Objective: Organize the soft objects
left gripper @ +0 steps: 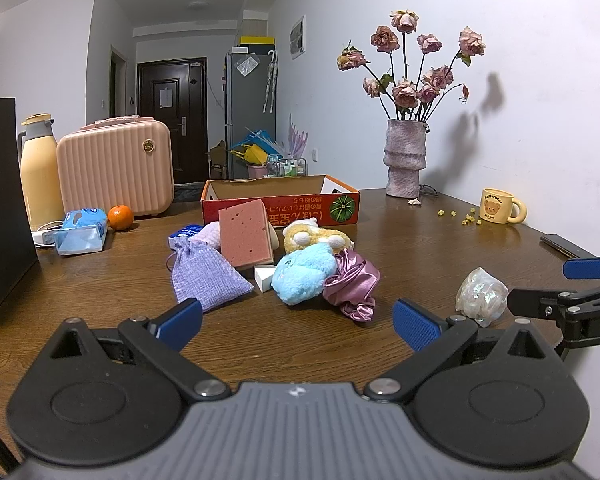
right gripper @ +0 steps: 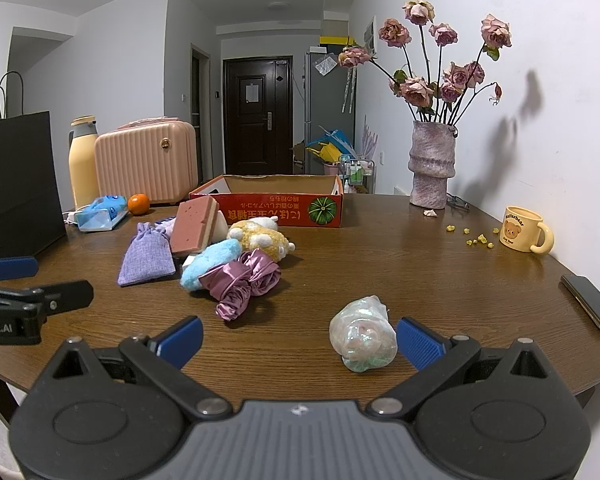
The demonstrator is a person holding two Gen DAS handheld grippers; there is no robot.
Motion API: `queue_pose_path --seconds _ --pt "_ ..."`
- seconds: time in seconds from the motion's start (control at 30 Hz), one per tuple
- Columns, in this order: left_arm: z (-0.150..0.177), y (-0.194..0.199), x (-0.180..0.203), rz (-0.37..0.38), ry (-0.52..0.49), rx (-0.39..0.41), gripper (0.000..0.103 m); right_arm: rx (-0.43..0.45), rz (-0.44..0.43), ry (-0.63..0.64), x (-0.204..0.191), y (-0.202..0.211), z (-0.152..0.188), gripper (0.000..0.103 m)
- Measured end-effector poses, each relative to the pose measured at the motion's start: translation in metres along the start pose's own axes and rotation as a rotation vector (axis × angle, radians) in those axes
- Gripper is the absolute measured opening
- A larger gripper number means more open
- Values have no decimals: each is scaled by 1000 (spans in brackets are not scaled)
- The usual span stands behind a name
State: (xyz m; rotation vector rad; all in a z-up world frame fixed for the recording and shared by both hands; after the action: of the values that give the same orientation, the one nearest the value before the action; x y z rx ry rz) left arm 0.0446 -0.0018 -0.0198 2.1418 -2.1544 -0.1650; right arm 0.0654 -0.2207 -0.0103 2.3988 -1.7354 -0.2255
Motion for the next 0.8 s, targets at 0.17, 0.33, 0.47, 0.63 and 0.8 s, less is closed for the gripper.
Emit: queue_pose_path --seconds 0.17,0.33,0.47,0.63,0.8 --pt "0 0 0 -1 0 0 103 0 0 0 3 0 -1 103" --pt "0 0 0 -1 0 0 103 0 1 0 3 0 0 103" --pt "0 0 0 0 -1 1 103 -3 0 -1 2 0 0 103" --pt "1 0 0 0 -1 1 103 -2 3 -2 6 0 0 103" --pt "1 0 1 -1 -1 -1 103 -7 13 -6 10 -3 1 103"
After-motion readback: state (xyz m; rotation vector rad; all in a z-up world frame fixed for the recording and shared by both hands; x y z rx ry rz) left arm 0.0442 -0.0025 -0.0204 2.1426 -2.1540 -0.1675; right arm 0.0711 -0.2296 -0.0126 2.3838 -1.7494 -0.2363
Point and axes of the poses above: each gripper's, at about its wrist camera, not at the fingertips, and y roughly against the way its jaws point, x to its right, z to its underside, the point moved 5 cm from there along -y, roughly the way its jaws point, and after that the axes turned 13 degrees about x, right-handed, at the moved point
